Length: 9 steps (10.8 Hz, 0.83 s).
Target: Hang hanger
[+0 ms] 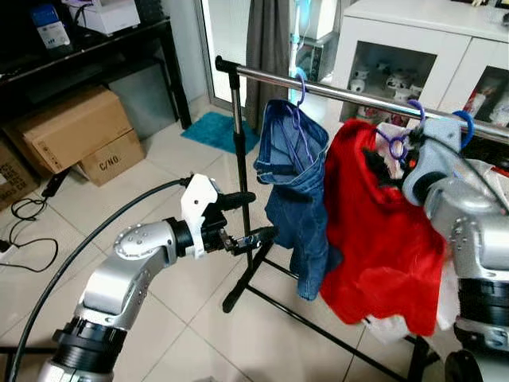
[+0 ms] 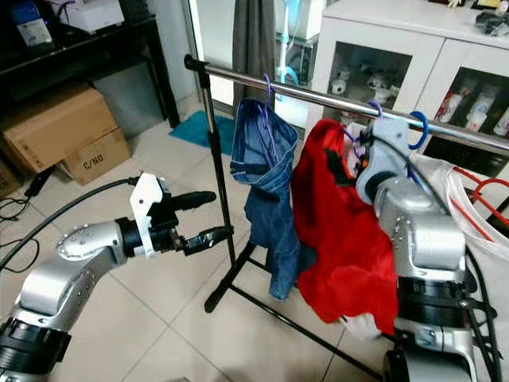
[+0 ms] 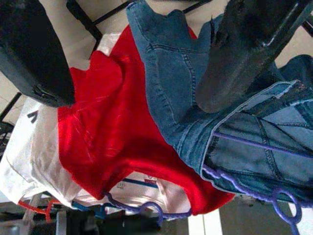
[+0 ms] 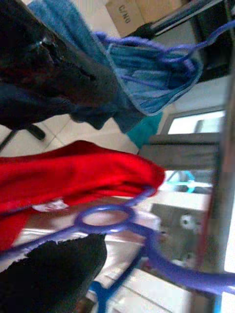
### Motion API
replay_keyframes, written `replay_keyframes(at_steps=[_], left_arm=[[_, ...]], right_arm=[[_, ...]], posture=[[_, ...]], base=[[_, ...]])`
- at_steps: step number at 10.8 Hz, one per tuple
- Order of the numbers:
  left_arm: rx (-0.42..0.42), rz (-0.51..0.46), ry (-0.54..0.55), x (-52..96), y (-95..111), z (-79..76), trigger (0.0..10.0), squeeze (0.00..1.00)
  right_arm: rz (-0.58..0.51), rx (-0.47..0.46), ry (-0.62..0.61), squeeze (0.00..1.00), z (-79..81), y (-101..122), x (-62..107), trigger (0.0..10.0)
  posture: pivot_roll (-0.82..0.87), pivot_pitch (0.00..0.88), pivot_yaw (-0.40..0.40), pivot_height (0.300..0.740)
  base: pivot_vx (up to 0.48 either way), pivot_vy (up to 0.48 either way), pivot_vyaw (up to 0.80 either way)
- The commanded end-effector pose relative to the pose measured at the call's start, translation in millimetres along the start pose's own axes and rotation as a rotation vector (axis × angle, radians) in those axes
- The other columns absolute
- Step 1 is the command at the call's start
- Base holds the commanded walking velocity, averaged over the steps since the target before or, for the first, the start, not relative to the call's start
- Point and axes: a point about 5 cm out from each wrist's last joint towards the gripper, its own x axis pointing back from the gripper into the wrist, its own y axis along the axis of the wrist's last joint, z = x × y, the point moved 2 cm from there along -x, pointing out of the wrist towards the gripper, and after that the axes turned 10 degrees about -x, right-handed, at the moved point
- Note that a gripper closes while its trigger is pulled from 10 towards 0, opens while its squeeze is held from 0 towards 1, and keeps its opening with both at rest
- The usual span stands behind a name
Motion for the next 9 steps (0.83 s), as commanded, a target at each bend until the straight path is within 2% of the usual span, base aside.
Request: replay_keyframes(at_steps=[1,4,8,9], left_arm=[[-0.023,0.002,0.0,2.5,4,2.6,10.0,0.0],[-0.023,-0.008,-0.049,-6.5,7,0.9,10.0,0.0],[-0.022,-0.012,-0.048,-7.2,6,0.3,10.0,0.0],[-0.021,-0.014,-0.044,-8.0,6,0.4,10.0,0.0]], right_arm=[[-0.016,0.001,-0.024,0.0,-4.5,5,3.4,10.0],[-0.004,0.01,-0.073,0.0,-8.7,1,-7.3,10.0],[0.022,-0.052,-0.018,0.0,9.8,-8,-30.0,10.0],[0.024,-0.053,-0.01,0.0,12.1,-9,-33.1,9.5]], posture=[[-0.14,0.0,0.05,0.74],[-0.18,0.0,0.097,0.74],[-0.17,0.0,0.079,0.74],[-0.16,0.0,0.074,0.74]], base=[[0.0,0.0,0.0],[0.0,0.0,0.0],[0.0,0.0,0.0],[0.0,0.0,0.0]])
